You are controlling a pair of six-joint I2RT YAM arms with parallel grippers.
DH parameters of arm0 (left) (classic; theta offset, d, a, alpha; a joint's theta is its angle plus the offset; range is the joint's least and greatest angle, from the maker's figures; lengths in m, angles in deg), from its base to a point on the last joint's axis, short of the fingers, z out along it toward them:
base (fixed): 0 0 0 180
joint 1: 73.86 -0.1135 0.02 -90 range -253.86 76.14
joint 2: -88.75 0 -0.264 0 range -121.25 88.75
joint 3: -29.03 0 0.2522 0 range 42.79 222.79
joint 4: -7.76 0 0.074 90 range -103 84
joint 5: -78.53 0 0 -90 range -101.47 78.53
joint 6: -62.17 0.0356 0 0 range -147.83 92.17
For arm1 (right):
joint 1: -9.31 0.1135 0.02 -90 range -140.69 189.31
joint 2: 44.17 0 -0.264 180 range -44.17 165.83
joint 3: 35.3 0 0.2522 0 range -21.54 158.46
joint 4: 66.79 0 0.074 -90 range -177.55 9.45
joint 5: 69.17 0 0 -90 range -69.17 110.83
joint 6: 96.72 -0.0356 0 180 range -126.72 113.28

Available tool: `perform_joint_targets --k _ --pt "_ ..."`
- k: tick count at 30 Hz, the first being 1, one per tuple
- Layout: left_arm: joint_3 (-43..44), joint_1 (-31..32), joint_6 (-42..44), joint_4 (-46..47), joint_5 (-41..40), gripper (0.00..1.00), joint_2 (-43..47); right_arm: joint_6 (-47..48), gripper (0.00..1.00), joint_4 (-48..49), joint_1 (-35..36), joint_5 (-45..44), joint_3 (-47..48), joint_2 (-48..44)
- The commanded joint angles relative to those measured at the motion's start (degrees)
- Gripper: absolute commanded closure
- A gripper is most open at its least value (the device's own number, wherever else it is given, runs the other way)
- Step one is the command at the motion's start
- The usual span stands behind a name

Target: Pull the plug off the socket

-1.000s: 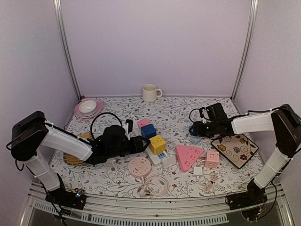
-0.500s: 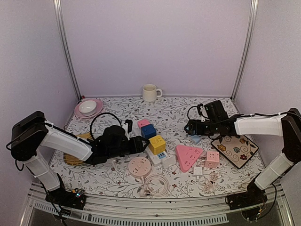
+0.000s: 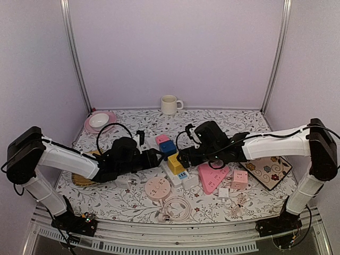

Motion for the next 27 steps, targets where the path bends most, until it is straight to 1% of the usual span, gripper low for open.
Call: perform_joint_targets --k 1,4,8,15,18,25,27 --pt "-0.8 -1.0 1.0 -1.2 0.0 0.36 1.4 2.4 0.01 -4.1 3.1 -4.7 5.3 5.6" --pt "-1.2 -1.2 0.9 -1.2 0.1 0.36 1.6 2.9 0.0 -6.0 4.5 -6.4 8.5 9.1" --pt "-1.4 -1.4 0.9 -1.1 0.1 0.36 1.7 3.0 0.01 -7.9 5.8 -7.9 12.2 12.7" --pt "-1.0 -1.8 1.0 -1.2 0.6 0.36 1.3 1.7 0.09 -9.3 6.2 -8.1 14.2 14.3" --pt "-0.3 -2.1 1.2 -1.4 0.8 0.35 0.9 1.3 0.14 -9.4 6.3 -8.1 14.2 14.1" --pt "5.1 -5.1 1.8 -3.6 3.6 0.35 -3.4 0.7 0.37 -10.1 7.8 -7.9 15.7 14.4" --pt "6.8 -5.9 2.0 -4.5 4.1 0.35 -4.8 0.5 0.45 -10.4 8.4 -8.0 15.9 14.4"
